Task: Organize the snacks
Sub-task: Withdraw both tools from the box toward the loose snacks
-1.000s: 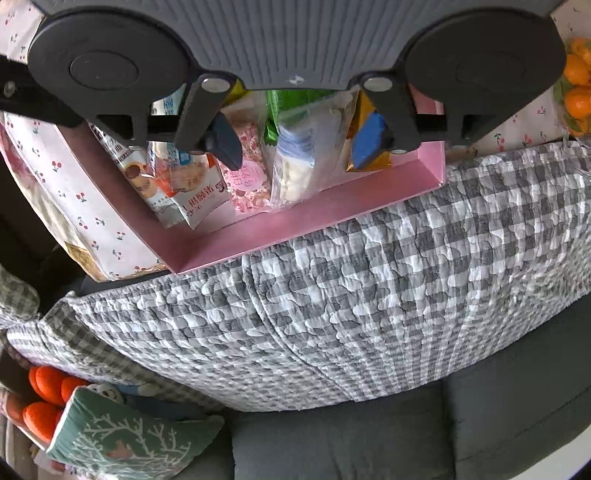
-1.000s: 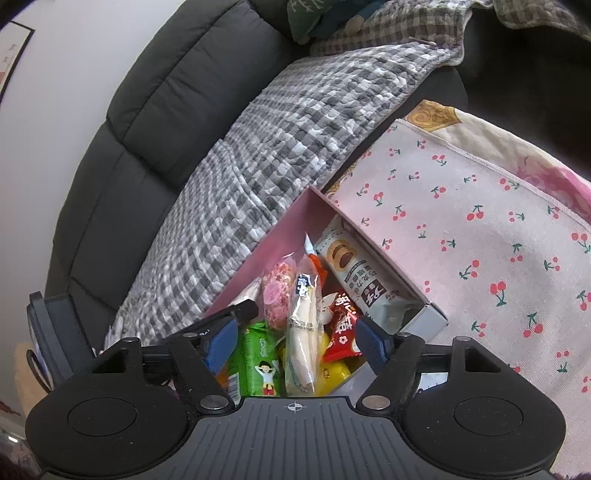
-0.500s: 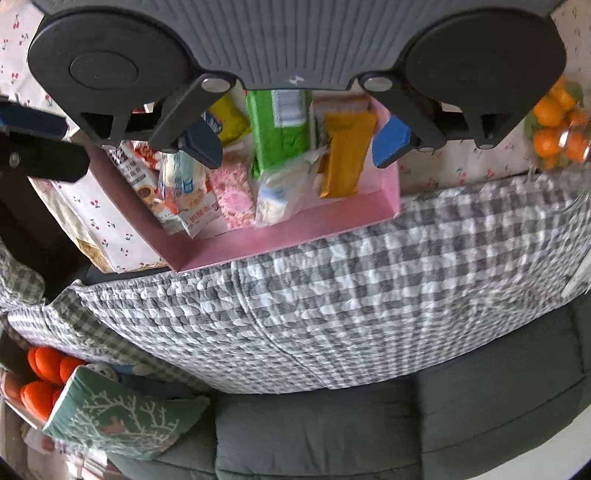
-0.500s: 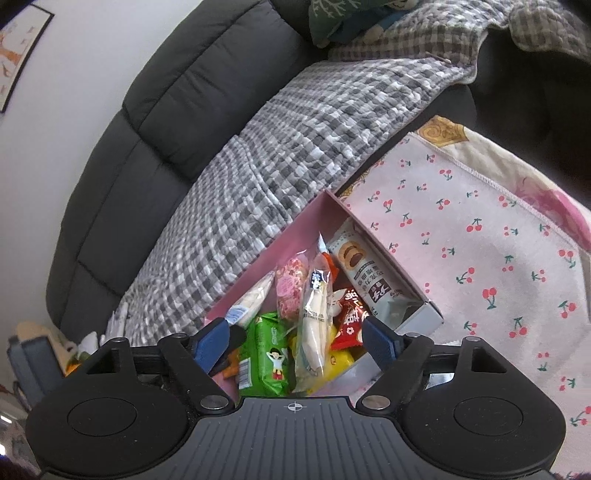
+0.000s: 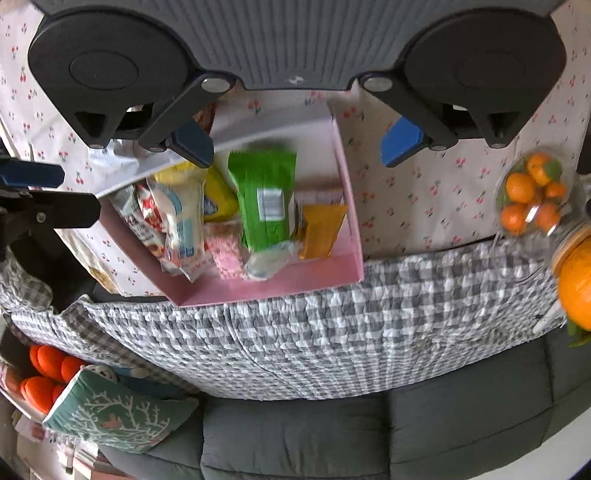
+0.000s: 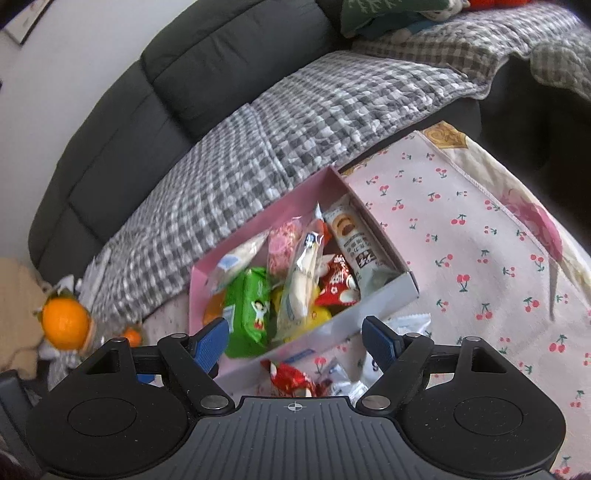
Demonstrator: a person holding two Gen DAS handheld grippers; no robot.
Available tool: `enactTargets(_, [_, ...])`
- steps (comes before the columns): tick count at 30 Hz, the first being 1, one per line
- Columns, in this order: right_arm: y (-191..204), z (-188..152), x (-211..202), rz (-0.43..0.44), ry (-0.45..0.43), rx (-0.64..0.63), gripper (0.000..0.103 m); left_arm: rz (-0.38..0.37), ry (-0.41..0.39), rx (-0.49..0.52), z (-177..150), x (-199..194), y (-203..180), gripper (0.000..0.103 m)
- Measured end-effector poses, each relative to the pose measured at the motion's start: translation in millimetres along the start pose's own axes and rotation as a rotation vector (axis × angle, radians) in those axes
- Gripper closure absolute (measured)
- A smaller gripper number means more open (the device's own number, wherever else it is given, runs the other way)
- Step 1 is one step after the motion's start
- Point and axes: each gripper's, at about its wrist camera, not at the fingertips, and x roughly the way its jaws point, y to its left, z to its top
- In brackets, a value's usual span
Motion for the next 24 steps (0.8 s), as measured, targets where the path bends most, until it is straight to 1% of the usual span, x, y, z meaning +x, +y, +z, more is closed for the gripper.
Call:
enactTargets(3, [4.5, -7.2, -4.1, -0.017, 0.013, -0.055, 0.022, 0.002, -0.003, -0.004, -11.1, -10.4, 1.0, 0.004])
enactTargets(8, [10.3, -20.7, -9.7, -0.019, 0.042, -0.128, 0.022, -0.001, -0.017, -0.031, -31.3, -24.0, 3.2, 0.002])
enactTargets(10, [12.0, -26.2, -10.7, -0.022, 0.047, -0.154, 0.022, -0.006, -0.026, -0.048, -39.1, -26.7, 3.3, 0.001])
enactTargets(14, [14.4, -40.6, -10.3, -0.054, 0.055, -0.248, 0.020, -0.027, -0.021, -0.086, -53.0, -26.7, 1.3, 0.001])
enactTargets(16, [12.9, -48.5, -8.7, -0.087, 0.054, -0.296, 0.016, -0.039, -0.008, -0.092, -58.0, -24.5, 0.7, 0.001])
enactTargets(19, [7.2, -56.4, -8.6, -0.123, 0.049, -0.358, 0.016, -0.036, -0.018, -0.091, -66.7, -23.3, 0.4, 0.001])
enactTargets(22, [-1.8, -60.1, -11.4, -0.133, 0.033, -0.398, 0.016, -0.025, -0.028, -0.072, -74.3, -20.8, -0.8, 0.001])
enactTargets(24, [-9.4, -61.8, -13.8, -0.145, 0.020, -0.416, 0.014, -0.033, -0.026, -0.065, -78.8, -18.6, -1.2, 0.001])
